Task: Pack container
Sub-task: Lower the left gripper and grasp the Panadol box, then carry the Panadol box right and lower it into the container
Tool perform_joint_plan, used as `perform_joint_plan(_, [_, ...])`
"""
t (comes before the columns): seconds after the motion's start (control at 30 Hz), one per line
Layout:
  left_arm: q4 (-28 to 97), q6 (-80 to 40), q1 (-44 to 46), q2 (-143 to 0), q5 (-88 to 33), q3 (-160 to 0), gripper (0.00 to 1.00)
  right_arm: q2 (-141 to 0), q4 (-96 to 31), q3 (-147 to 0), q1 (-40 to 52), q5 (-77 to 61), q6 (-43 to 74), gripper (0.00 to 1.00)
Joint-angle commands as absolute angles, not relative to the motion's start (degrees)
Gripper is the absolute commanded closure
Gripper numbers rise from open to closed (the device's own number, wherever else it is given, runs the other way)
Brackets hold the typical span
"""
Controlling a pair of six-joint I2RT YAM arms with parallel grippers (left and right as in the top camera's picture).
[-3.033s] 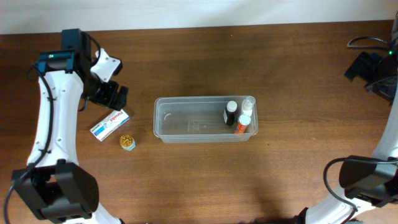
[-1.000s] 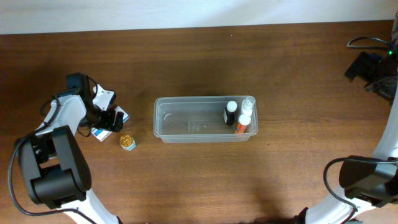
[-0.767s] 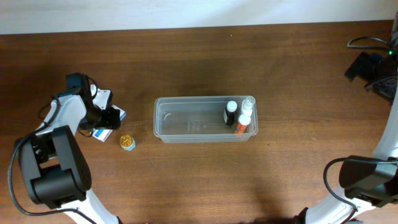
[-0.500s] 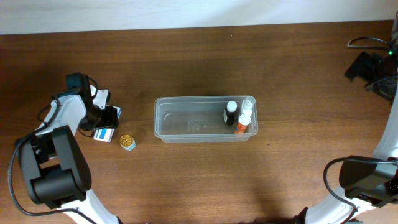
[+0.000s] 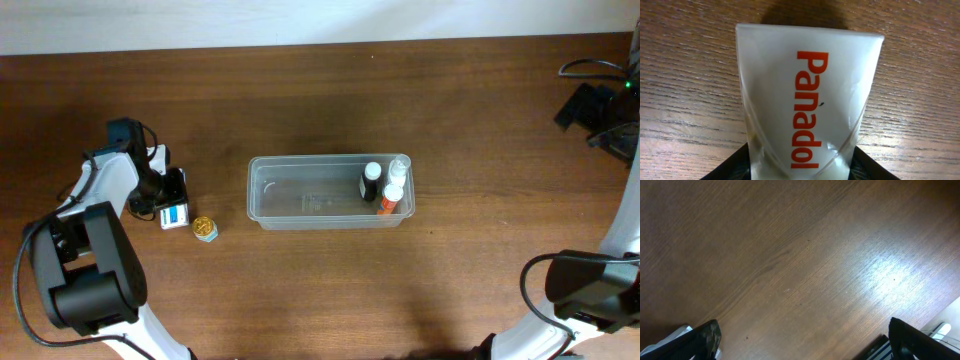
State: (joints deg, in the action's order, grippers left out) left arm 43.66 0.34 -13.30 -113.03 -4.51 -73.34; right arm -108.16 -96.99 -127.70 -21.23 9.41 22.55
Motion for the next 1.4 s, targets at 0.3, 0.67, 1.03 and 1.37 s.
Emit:
perform_joint_plan(0.3, [45.5, -0.6, -12.9, -113.3, -5.2, -77.6, 0.58, -107.1, -97.1, -128.5, -21.4, 9.7, 23.0, 0.02])
perform_joint_plan(0.67, [60.8, -0.5, -8.8, -113.3, -6.3, -94.4, 0.59, -107.1, -97.1, -128.5, -21.4, 9.7, 23.0, 0.02])
perform_joint_plan(1.03, [81.2, 11.1, 3.1, -113.3, -9.7, -111.1, 0.59, -107.1, -97.1, -128.5, -21.4, 9.7, 23.0, 0.02])
perform_joint_plan(1.37, [85.4, 25.8, 20.0, -113.4, -9.7, -111.9, 0.59, -107.1, -97.1, -128.5, -21.4, 9.7, 23.0, 0.02])
